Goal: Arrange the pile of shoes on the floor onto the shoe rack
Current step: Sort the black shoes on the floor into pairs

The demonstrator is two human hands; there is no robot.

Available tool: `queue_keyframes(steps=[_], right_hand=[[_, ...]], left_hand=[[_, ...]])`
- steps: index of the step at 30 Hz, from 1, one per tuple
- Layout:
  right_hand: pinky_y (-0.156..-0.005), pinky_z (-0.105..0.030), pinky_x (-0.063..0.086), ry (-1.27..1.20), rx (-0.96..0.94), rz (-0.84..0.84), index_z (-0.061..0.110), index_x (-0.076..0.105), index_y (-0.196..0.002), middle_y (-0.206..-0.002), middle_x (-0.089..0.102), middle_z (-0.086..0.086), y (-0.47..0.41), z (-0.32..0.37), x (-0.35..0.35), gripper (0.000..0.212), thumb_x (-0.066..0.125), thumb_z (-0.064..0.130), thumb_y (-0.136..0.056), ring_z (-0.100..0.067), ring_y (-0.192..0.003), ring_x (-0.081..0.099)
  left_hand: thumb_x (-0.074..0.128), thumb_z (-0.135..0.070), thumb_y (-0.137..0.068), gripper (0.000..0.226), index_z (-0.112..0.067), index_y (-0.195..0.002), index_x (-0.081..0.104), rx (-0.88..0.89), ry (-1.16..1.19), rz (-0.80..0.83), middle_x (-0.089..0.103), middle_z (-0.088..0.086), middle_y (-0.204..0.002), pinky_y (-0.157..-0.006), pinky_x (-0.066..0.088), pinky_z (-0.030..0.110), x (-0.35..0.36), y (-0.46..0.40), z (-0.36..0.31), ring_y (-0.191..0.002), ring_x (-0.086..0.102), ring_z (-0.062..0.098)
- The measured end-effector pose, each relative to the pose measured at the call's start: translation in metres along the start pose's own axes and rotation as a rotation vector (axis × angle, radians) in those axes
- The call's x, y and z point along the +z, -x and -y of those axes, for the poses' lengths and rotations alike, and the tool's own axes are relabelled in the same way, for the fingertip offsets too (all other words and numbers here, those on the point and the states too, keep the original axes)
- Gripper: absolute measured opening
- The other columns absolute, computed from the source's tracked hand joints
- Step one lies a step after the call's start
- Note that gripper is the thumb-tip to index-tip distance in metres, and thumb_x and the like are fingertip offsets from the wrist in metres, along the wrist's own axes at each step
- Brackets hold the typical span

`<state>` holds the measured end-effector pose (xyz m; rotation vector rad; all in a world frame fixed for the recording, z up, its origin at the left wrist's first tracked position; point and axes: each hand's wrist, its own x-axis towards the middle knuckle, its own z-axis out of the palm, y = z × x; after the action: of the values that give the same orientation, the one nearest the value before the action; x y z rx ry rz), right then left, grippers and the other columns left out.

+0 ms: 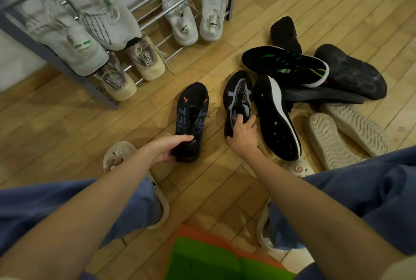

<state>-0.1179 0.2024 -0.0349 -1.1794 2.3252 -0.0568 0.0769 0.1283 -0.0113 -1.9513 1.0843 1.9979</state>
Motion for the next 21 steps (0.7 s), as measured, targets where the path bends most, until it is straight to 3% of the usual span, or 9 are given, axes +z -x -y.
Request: queue_keyframes(steps=[3, 6, 9, 12, 14, 16, 18, 19, 21], right_hand=[[-0.097, -0.044, 0.047, -0.035, -0.057, -0.104, 0.008, 0.041, -0.126, -0.133, 0.039, -0.020, -0.002, -0.010, -0.007, 0.045, 0.055, 0.037, -0.093, -0.037, -0.119, 0.048], [-0.087, -0.036, 0.047, 0.008, -0.117, -0.392, 0.008, 0.052, -0.112, -0.114, 0.052, -0.013, -0.001, -0.022, -0.018, 0.031, 0.045, 0.035, -0.097, -0.027, -0.102, 0.055], [-0.099, -0.040, 0.040, 0.028, -0.062, -0.636, 0.006, 0.053, -0.115, -0.124, 0.050, -0.018, -0.001, -0.032, -0.027, 0.028, 0.051, 0.019, -0.090, -0.032, -0.114, 0.051], [-0.113, -0.046, 0.026, -0.010, 0.179, -0.585, 0.003, 0.036, -0.140, -0.147, 0.033, -0.024, -0.004, -0.039, -0.037, 0.057, 0.054, 0.011, -0.086, -0.038, -0.138, 0.031], [-0.115, -0.046, 0.022, -0.113, 0.372, -0.471, 0.002, 0.022, -0.148, -0.150, 0.030, -0.022, -0.009, -0.048, -0.042, 0.074, 0.058, 0.016, -0.085, -0.037, -0.139, 0.029], [-0.108, -0.045, 0.029, -0.251, 0.498, -0.399, 0.000, 0.025, -0.145, -0.138, 0.046, -0.018, -0.012, -0.062, -0.044, 0.075, 0.061, 0.024, -0.083, -0.037, -0.128, 0.043], [-0.096, -0.044, 0.042, -0.357, 0.480, -0.353, 0.004, 0.049, -0.119, -0.111, 0.061, -0.013, -0.012, -0.073, -0.047, 0.045, 0.059, 0.029, -0.083, -0.035, -0.109, 0.058], [-0.089, -0.042, 0.048, -0.396, 0.445, -0.331, 0.007, 0.052, -0.101, -0.096, 0.062, -0.009, -0.011, -0.077, -0.048, 0.028, 0.059, 0.028, -0.083, -0.034, -0.098, 0.062], [-0.076, -0.039, 0.053, -0.436, 0.393, -0.336, 0.010, 0.049, -0.086, -0.082, 0.056, -0.003, -0.007, -0.078, -0.053, 0.020, 0.062, 0.026, -0.082, -0.028, -0.086, 0.063]], left_hand=[[0.064, -0.033, -0.089, 0.073, -0.008, -0.147, 0.029, 0.017, -0.217, -0.077, 0.039, 0.014, -0.149, -0.099, 0.042, 0.041, 0.007, -0.003, -0.003, -0.133, 0.041, 0.032], [0.063, -0.019, -0.088, 0.051, -0.005, -0.135, 0.046, 0.154, -0.397, -0.221, 0.052, 0.014, -0.136, -0.103, 0.043, 0.039, 0.018, -0.004, -0.016, -0.126, 0.048, 0.031], [0.065, -0.021, -0.082, 0.055, -0.005, -0.131, 0.045, 0.245, -0.478, -0.446, 0.051, 0.013, -0.129, -0.099, 0.046, 0.039, 0.033, -0.003, -0.035, -0.123, 0.048, 0.032], [0.063, -0.026, -0.085, 0.063, -0.008, -0.139, 0.037, 0.388, -0.616, -0.548, 0.039, 0.016, -0.138, -0.097, 0.044, 0.041, 0.056, 0.002, -0.052, -0.125, 0.044, 0.034], [0.062, -0.026, -0.087, 0.061, -0.009, -0.140, 0.038, 0.488, -0.679, -0.480, 0.041, 0.015, -0.138, -0.095, 0.044, 0.039, 0.074, 0.002, -0.061, -0.122, 0.047, 0.032], [0.062, -0.028, -0.087, 0.062, -0.010, -0.141, 0.037, 0.527, -0.672, -0.332, 0.044, 0.012, -0.140, -0.097, 0.043, 0.037, 0.093, -0.002, -0.065, -0.125, 0.047, 0.028], [0.064, -0.029, -0.089, 0.063, -0.012, -0.142, 0.036, 0.537, -0.627, -0.169, 0.045, 0.008, -0.143, -0.099, 0.041, 0.034, 0.108, -0.006, -0.064, -0.129, 0.045, 0.025], [0.064, -0.028, -0.090, 0.063, -0.015, -0.144, 0.034, 0.551, -0.607, -0.106, 0.043, 0.007, -0.145, -0.100, 0.039, 0.033, 0.113, -0.008, -0.062, -0.131, 0.044, 0.024], [0.063, -0.029, -0.090, 0.067, -0.024, -0.147, 0.030, 0.586, -0.645, -0.039, 0.038, 0.007, -0.149, -0.105, 0.036, 0.034, 0.118, -0.015, -0.059, -0.136, 0.039, 0.026]])
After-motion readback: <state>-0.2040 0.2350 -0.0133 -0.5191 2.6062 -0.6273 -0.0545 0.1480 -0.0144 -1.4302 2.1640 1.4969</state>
